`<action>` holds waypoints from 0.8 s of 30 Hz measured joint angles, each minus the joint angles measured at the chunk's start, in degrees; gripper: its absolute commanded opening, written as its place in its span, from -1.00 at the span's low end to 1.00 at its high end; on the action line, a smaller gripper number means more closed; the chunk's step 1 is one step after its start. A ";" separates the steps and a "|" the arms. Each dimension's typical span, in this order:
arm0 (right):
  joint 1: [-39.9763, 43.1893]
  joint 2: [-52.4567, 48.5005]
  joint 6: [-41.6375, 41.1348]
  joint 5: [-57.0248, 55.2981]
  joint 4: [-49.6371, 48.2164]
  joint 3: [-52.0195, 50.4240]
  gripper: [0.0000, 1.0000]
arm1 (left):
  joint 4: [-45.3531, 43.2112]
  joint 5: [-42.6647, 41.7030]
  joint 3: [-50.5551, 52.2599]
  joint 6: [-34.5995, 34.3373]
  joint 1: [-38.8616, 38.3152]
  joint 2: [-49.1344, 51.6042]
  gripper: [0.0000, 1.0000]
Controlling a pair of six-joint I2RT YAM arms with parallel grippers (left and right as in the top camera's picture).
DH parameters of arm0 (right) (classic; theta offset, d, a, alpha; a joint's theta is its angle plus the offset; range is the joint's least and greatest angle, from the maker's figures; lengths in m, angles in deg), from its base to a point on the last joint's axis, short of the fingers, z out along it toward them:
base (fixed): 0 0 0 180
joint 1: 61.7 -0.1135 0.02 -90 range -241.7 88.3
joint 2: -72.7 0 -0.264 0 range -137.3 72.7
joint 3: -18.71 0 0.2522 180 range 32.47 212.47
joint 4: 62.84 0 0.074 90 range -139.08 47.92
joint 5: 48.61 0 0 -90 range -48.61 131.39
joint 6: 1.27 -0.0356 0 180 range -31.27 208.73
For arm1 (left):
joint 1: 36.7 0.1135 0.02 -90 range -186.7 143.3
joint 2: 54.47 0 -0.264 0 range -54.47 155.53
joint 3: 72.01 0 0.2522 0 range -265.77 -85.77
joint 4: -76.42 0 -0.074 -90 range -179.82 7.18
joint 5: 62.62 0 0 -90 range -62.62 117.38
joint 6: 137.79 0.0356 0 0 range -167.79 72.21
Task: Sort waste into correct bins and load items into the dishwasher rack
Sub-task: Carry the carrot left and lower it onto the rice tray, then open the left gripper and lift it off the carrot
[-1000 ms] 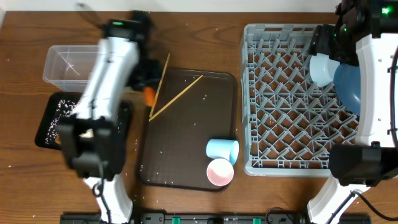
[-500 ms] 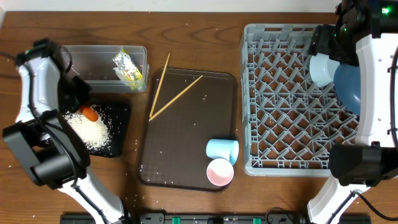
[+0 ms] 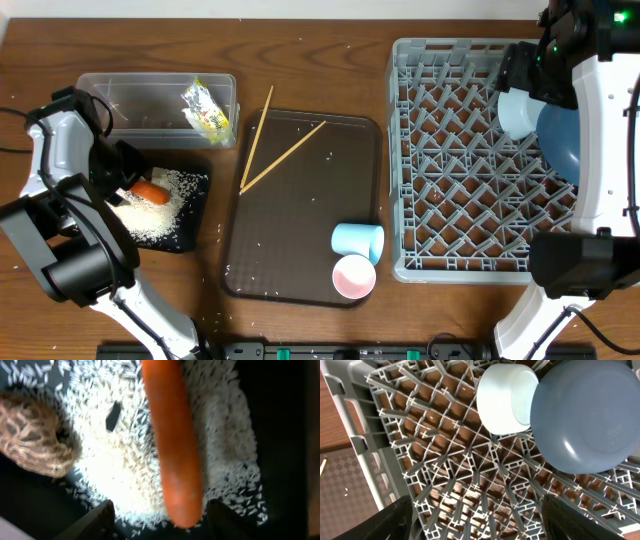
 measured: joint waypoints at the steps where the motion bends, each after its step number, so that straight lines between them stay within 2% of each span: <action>1: -0.04 0.00 0.04 0.00 0.09 0.00 0.52 | 0.68 -0.13 -0.39 0.22 0.00 0.00 0.27; 6: -1.11 0.00 0.39 0.00 0.02 0.00 0.53 | 1.60 -0.37 -4.02 2.29 -0.02 -2.01 0.37; 13: -6.47 0.00 0.81 0.50 -2.75 0.00 0.54 | -0.02 -0.39 -5.77 6.95 -3.32 -15.06 0.65; 15: -8.70 0.00 1.05 0.96 -4.28 0.00 0.55 | -0.72 -0.50 -6.38 9.64 -6.69 -18.29 0.73; 18: -11.74 0.00 1.49 1.11 -5.79 0.00 0.57 | -2.03 -0.79 -6.62 13.97 -12.55 -19.82 0.75; 24: -15.08 0.00 2.05 -0.04 -5.77 0.00 0.57 | -4.13 -1.25 -6.64 25.29 -26.49 -16.20 0.75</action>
